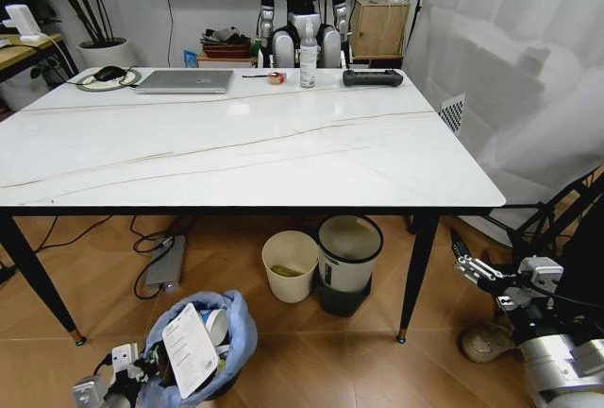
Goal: Pick up the trash bin and place the trash from the table into it.
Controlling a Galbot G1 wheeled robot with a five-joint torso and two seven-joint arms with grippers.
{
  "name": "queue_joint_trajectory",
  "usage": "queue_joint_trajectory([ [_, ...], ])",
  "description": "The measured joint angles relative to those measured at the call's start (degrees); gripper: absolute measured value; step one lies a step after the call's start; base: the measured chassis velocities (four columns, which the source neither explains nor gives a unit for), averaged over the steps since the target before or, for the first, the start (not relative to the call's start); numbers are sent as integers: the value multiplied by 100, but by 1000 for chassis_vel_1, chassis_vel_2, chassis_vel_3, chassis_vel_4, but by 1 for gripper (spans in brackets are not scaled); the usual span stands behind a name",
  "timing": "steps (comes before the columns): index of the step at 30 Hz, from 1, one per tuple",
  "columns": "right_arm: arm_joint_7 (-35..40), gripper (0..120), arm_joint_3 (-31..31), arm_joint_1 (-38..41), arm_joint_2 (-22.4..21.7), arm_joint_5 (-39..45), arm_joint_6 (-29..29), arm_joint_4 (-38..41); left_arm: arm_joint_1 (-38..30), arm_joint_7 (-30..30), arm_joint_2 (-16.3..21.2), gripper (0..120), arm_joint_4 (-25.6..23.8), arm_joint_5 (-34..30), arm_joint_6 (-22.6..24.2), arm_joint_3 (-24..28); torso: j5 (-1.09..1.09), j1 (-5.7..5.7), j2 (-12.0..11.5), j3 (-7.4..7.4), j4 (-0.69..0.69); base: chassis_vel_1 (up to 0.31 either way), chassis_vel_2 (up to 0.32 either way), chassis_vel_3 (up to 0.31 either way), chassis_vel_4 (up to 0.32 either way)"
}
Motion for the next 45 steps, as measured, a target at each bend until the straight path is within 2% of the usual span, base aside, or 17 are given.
queue_joint_trajectory([
  [5,0,100,0,0,0,0,0,0,-157,246,-176,1,285,-31,-162,11,0,-53,-149,-96,0,0,0,0,0],
  [18,0,100,0,0,0,0,0,0,-490,335,-394,1,634,-86,-192,92,0,-166,-462,-296,-1,0,0,0,0],
  [45,0,100,0,0,0,0,0,0,-558,331,-490,1,697,-12,-174,170,0,-378,-1029,-651,0,0,0,0,0],
])
